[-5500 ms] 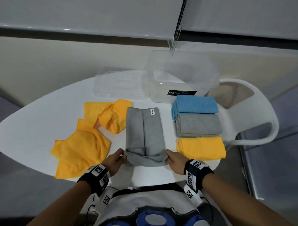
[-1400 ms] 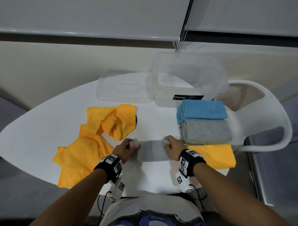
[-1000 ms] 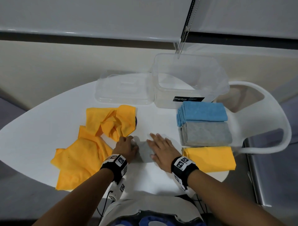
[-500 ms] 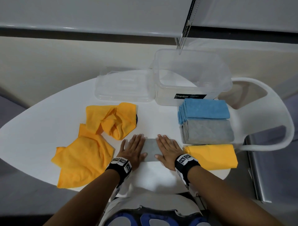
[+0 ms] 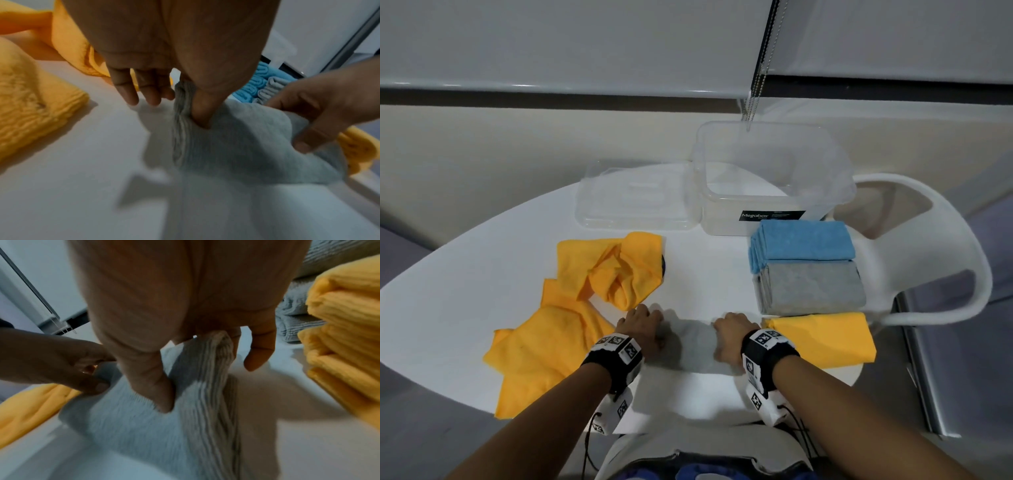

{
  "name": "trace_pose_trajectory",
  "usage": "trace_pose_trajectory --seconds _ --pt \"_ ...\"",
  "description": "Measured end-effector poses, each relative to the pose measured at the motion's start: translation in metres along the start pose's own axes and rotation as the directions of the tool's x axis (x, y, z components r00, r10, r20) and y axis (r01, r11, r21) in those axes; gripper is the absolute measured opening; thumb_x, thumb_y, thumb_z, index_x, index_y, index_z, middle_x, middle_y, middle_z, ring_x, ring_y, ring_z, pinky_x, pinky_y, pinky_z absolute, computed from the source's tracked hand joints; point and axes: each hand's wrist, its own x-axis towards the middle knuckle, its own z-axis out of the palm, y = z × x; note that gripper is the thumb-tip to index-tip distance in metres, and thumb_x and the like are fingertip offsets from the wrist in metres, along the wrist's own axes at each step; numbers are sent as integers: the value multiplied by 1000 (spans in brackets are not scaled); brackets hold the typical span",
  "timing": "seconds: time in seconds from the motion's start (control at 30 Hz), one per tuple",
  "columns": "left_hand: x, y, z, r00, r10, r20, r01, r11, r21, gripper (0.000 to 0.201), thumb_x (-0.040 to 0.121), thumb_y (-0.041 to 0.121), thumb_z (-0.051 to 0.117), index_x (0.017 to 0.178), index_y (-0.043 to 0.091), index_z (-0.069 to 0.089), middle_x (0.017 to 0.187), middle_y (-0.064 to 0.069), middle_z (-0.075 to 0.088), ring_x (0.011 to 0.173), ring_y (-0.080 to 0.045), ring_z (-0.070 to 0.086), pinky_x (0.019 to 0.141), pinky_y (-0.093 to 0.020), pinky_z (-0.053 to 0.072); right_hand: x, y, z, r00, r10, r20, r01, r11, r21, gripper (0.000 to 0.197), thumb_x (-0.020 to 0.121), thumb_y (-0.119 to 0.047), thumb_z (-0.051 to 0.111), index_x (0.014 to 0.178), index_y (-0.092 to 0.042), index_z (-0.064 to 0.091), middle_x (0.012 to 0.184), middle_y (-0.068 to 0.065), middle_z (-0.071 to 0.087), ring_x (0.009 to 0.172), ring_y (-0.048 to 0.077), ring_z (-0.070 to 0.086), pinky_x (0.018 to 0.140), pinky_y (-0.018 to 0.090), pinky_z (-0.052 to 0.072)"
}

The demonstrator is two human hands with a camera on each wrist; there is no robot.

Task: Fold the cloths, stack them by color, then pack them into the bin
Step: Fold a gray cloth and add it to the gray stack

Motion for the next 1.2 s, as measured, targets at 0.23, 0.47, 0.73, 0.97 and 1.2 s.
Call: trace_pose_trajectory --seconds 0.23,0.47,0.73,0.97,1.2 --pt "-6 6 -35 999 37 33 -14 850 -526 44 67 45 63 102 22 49 97 -2 59 85 -20 54 70 -30 45 -27 25 -21 994 -99 -44 107 960 257 50 76 -35 72 119 -22 51 113 5 63 100 24 59 78 29 47" --pt "12 69 -93 978 57 -202 -203 499 -842 42 61 47 69 99 48 51 97 -9 68 84 -26 65 71 -39 58 -68 107 -70 932 77 -355 233 624 746 44 74 -25 84 107 -28 55 102 -9 64 88 5 61 70 15 48" --pt "60 176 -104 981 92 -172 -194 507 -840 31 88 36 57 114 46 46 103 -9 63 87 -33 66 72 -50 59 -71 207 -85 747 570 -343 255 231 939 43 84 -19 72 119 -25 48 107 4 65 92 21 65 81 41 56" --pt "66 208 -90 993 10 -121 -98 650 -753 54 92 29 55 138 32 27 109 -4 65 85 -27 67 79 -43 57 -61 233 -74 699 609 -375 145 393 908 45 78 -10 71 114 -23 48 114 -1 57 95 23 61 84 40 54" --pt "52 225 -86 975 -78 -206 -104 663 -742 44 92 33 56 126 26 29 101 -4 66 78 -26 67 70 -40 58 -60 245 -67 647 601 -469 187 471 862 49 74 -11 72 110 -25 44 118 2 47 96 22 57 86 40 53"
